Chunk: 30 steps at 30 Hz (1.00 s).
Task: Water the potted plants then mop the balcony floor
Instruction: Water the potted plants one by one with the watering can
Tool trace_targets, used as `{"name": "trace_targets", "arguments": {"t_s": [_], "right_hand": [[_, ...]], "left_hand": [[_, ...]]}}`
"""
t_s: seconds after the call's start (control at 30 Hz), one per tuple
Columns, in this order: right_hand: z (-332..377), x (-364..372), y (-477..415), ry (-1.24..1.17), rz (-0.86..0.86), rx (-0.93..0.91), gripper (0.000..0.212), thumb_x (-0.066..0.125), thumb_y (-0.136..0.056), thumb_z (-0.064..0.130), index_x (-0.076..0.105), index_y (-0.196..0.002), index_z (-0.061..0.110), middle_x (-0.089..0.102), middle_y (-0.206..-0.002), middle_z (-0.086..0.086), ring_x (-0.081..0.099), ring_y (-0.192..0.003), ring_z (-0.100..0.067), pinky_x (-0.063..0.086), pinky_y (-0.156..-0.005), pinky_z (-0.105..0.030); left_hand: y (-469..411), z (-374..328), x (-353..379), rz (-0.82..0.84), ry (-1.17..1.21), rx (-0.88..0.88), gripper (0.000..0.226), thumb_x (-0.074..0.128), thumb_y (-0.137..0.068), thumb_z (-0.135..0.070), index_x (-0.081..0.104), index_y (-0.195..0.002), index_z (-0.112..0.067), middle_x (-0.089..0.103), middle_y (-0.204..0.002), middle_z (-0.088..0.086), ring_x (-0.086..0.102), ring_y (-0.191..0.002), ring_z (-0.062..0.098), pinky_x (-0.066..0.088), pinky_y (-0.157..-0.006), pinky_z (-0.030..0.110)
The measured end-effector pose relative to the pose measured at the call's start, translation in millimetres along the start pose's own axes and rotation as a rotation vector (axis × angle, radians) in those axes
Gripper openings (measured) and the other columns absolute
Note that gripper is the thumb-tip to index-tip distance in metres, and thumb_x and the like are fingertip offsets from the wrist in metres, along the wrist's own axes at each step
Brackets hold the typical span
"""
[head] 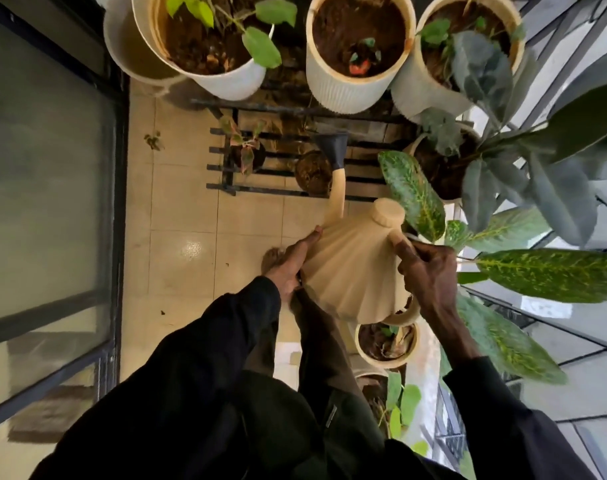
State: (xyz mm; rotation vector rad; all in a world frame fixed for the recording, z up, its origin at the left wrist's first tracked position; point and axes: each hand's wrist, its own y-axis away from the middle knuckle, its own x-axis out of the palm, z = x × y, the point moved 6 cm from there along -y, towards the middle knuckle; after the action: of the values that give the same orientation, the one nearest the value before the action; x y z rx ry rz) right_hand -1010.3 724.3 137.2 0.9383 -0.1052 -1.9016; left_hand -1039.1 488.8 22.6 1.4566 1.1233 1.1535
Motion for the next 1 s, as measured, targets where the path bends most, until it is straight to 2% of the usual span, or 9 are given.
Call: {"name": "trace_targets", "arguments": {"t_s": [0.07, 0.1, 0.17, 0.27, 0.4, 0.5, 0.63, 0.83, 1.0], "right_hand": [[4, 5, 1, 0.003, 0.006, 0.009, 0.050, 0.075, -0.098, 0.039, 0.072, -0.065, 0.000, 0.061, -0.050, -0.006, 0.047, -0.038, -0.020, 0.046, -0.044, -0.038], [6, 7, 2, 0.001, 0.013, 0.011, 0.049, 0.074, -0.098, 0.037, 0.073, -0.066, 0.000, 0.061, -0.050, -0.005, 0.047, -0.037, -0.019, 0.045, -0.043, -0.035], [12, 9, 5, -0.012, 0.030, -0.008, 0.046, 0.073, -0.099, 0.030, 0.071, -0.066, -0.002, 0.061, -0.052, -0.011, 0.046, -0.038, -0.019, 0.044, -0.043, -0.032], [20, 10, 11, -0.018, 0.039, -0.008, 0.044, 0.071, -0.100, 0.025, 0.071, -0.069, -0.006, 0.062, -0.056, -0.020, 0.046, -0.040, -0.019, 0.043, -0.042, -0.032], [24, 13, 14, -0.008, 0.037, 0.024, 0.045, 0.072, -0.100, 0.030, 0.073, -0.072, -0.005, 0.062, -0.053, -0.008, 0.048, -0.040, -0.019, 0.044, -0.043, -0.031], [26, 15, 16, -0.025, 0.038, 0.029, 0.043, 0.072, -0.100, 0.030, 0.074, -0.074, -0.005, 0.061, -0.053, -0.006, 0.049, -0.040, -0.020, 0.044, -0.043, -0.031], [26, 17, 17, -0.020, 0.036, 0.036, 0.042, 0.072, -0.100, 0.030, 0.076, -0.077, -0.005, 0.061, -0.053, -0.006, 0.049, -0.040, -0.019, 0.043, -0.043, -0.030], [18, 20, 21, -0.027, 0.004, 0.037, 0.044, 0.073, -0.099, 0.032, 0.074, -0.073, -0.005, 0.059, -0.052, -0.008, 0.048, -0.042, -0.020, 0.044, -0.045, -0.032], [9, 21, 29, -0.030, -0.038, 0.065, 0.041, 0.072, -0.098, 0.031, 0.072, -0.070, 0.001, 0.063, -0.056, -0.013, 0.047, -0.037, -0.012, 0.044, -0.043, -0.029]], "left_hand": [[-2, -2, -5, 0.003, 0.002, 0.005, 0.101, 0.068, -0.066, -0.084, 0.045, -0.148, -0.029, 0.057, -0.140, 0.006, 0.053, -0.123, 0.030, 0.046, -0.099, 0.050], [-4, -3, -7, 0.008, -0.003, 0.008, 0.100, 0.067, -0.068, -0.083, 0.043, -0.149, -0.029, 0.056, -0.141, 0.006, 0.052, -0.124, 0.031, 0.044, -0.102, 0.052], [-2, -5, -10, 0.017, -0.026, 0.011, 0.095, 0.065, -0.073, -0.081, 0.042, -0.150, -0.030, 0.054, -0.143, 0.007, 0.050, -0.126, 0.032, 0.041, -0.108, 0.057], [2, -3, -15, 0.023, -0.039, -0.007, 0.083, 0.061, -0.080, -0.078, 0.045, -0.147, -0.032, 0.055, -0.140, 0.008, 0.050, -0.125, 0.033, 0.043, -0.104, 0.055], [4, 1, -20, 0.003, -0.021, -0.021, 0.091, 0.068, -0.072, -0.078, 0.044, -0.147, -0.032, 0.054, -0.142, 0.009, 0.051, -0.123, 0.034, 0.047, -0.092, 0.051], [7, -2, -23, 0.002, -0.028, -0.020, 0.084, 0.064, -0.080, -0.075, 0.043, -0.148, -0.030, 0.054, -0.141, 0.010, 0.051, -0.122, 0.034, 0.045, -0.089, 0.050], [4, -2, -25, 0.007, -0.050, -0.014, 0.080, 0.059, -0.086, -0.072, 0.041, -0.149, -0.026, 0.052, -0.143, 0.010, 0.049, -0.122, 0.032, 0.040, -0.094, 0.050], [-2, -4, -28, 0.002, -0.045, 0.023, 0.087, 0.063, -0.080, -0.075, 0.042, -0.150, -0.028, 0.054, -0.142, 0.009, 0.050, -0.126, 0.034, 0.042, -0.107, 0.055], [2, -10, -27, 0.023, -0.057, 0.060, 0.081, 0.060, -0.084, -0.073, 0.042, -0.148, -0.027, 0.055, -0.137, 0.008, 0.051, -0.120, 0.030, 0.044, -0.097, 0.050]]}}
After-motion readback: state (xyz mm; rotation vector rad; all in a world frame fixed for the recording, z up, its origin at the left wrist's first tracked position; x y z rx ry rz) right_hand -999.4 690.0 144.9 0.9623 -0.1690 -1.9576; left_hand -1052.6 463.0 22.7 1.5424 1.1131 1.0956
